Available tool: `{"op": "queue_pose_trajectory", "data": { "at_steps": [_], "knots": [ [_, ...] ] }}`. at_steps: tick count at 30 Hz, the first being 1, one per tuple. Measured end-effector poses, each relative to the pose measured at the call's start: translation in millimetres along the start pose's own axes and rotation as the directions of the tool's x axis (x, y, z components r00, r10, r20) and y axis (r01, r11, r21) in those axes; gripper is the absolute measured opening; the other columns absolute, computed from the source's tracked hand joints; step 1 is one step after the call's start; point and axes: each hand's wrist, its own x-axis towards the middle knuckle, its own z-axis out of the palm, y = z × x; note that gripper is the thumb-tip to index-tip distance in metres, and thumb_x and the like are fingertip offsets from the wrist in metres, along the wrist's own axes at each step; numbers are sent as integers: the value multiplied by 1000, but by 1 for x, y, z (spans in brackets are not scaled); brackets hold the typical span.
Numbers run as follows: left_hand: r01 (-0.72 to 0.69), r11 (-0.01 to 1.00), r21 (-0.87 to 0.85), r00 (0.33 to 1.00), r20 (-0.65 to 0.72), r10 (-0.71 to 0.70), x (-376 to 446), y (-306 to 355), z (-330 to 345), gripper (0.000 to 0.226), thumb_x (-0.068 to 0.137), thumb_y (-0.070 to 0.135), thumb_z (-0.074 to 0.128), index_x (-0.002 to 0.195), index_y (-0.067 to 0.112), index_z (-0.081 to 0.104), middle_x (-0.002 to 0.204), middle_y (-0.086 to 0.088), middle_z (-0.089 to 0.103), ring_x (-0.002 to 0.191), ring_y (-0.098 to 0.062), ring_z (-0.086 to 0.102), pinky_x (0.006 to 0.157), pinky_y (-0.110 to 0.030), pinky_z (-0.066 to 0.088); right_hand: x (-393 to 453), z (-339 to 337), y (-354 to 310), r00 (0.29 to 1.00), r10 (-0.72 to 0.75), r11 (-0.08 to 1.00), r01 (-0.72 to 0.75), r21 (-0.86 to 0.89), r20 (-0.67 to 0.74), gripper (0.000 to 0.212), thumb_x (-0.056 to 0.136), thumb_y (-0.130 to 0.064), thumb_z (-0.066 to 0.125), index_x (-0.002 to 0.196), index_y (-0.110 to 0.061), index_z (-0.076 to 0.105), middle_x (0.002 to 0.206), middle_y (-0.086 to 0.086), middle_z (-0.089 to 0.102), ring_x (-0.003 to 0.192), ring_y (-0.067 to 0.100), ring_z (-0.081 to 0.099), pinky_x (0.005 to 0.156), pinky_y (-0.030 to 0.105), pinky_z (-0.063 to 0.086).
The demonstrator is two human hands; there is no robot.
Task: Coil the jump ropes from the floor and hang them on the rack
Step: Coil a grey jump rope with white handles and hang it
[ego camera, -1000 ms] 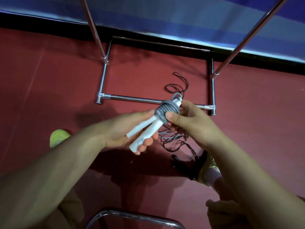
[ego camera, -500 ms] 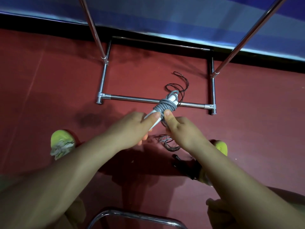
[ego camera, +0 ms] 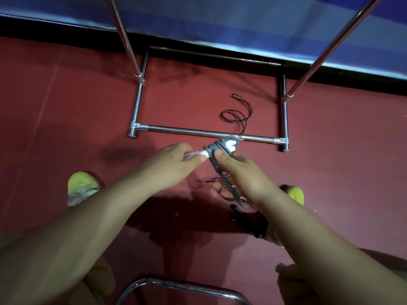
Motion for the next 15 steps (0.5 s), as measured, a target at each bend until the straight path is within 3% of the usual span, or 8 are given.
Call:
{"op": "queue_pose_trajectory", "data": {
  "at_steps": [2, 6, 10, 15],
  "knots": [
    [-16, 1000, -22, 999, 42, 17, 1, -2, -1, 32, 82, 56, 59, 99, 29, 56, 90, 6, 57, 84, -16, 56, 73, -32, 42, 0, 0, 0, 999, -25, 998, 27, 60, -41, 33, 92, -36, 59, 115, -17, 47, 98, 6, 62, 57, 15, 64, 54, 27, 45],
    [-51, 997, -57, 991, 118, 57, 0, -4, -5, 36, 67, 53, 75, 78, 28, 51, 74, 9, 52, 66, -13, 50, 58, -30, 34, 0, -1, -1, 988, -100, 989, 112, 100, -121, 44, 87, -24, 68, 121, -18, 41, 98, 16, 68, 49, 16, 64, 59, 37, 39],
    [-44, 999, -4, 996, 80, 45, -3, 2, -4, 52, 62, 54, 77, 72, 14, 46, 66, 4, 42, 58, -16, 39, 56, -31, 26, 2, -1, -2, 985, -129, 984, 142, 111, -119, 44, 89, -14, 66, 126, -13, 41, 107, 25, 65, 48, 16, 61, 42, 20, 40],
    [-29, 997, -73, 992, 121, 38, -4, 5, -5, 47, 65, 52, 78, 71, 17, 48, 64, 6, 44, 58, -14, 40, 56, -30, 28, 3, -4, -1, 980, -176, 980, 183, 77, -97, 36, 91, -13, 62, 122, -13, 43, 98, 21, 63, 54, 18, 61, 44, 21, 43]
  ]
}}
